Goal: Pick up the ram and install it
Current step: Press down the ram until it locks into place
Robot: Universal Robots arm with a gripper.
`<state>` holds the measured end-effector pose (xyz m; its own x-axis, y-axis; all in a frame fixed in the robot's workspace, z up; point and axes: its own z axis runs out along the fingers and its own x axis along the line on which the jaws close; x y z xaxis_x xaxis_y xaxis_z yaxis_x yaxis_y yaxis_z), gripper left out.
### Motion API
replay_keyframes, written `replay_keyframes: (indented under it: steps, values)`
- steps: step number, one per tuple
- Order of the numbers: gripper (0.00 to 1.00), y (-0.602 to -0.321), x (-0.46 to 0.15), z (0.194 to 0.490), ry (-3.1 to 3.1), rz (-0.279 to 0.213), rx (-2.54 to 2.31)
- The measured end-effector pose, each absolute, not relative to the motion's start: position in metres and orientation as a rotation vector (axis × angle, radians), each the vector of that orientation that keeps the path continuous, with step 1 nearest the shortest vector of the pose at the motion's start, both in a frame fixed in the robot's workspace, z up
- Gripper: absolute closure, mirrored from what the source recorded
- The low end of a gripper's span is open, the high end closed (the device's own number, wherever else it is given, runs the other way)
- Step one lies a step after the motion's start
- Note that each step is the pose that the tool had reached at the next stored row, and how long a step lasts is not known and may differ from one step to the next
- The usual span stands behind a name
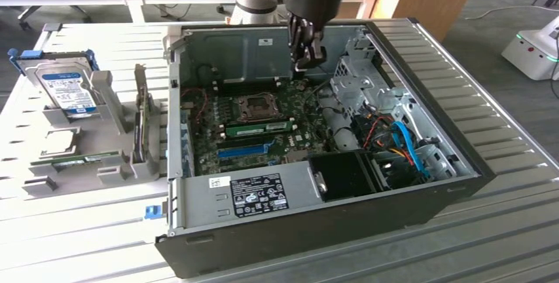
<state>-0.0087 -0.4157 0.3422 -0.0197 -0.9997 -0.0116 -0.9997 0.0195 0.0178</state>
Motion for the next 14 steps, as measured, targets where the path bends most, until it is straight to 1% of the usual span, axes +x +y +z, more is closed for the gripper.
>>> replay_keyframes:
  steps: [6, 10, 14]
  values:
    - [0.89, -0.4157, -0.0084, 0.3421, -2.24, -0.033, 2.196]
    - [0.89, -0.4157, -0.0075, 0.342, -2.231, -0.053, 2.186]
    - [0.89, -0.4157, -0.0074, 0.3421, -2.229, -0.056, 2.185]
